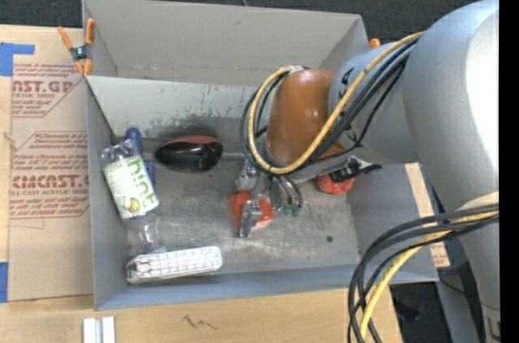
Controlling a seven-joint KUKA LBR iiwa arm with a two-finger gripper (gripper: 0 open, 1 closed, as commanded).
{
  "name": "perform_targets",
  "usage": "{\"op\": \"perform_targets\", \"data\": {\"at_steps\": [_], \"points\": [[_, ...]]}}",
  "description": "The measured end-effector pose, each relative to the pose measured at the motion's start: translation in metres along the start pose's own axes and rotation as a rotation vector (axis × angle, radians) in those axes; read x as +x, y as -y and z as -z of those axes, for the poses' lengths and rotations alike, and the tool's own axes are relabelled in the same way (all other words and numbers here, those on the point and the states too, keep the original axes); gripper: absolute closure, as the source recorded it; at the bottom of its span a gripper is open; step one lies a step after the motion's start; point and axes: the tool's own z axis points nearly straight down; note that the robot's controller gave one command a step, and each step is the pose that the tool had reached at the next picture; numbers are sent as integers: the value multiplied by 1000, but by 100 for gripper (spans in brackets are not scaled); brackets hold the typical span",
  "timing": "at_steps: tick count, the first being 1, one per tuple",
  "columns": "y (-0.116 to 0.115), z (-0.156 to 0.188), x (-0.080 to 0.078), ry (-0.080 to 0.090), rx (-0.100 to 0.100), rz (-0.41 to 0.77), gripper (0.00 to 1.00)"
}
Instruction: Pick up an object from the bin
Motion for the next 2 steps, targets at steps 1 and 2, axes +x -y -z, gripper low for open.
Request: {"op": "perform_targets", "data": {"at_steps": [1, 2], "points": [[0, 0, 0, 0, 0, -1, 100], [-19, 139, -5, 4, -2, -9, 100]]}}
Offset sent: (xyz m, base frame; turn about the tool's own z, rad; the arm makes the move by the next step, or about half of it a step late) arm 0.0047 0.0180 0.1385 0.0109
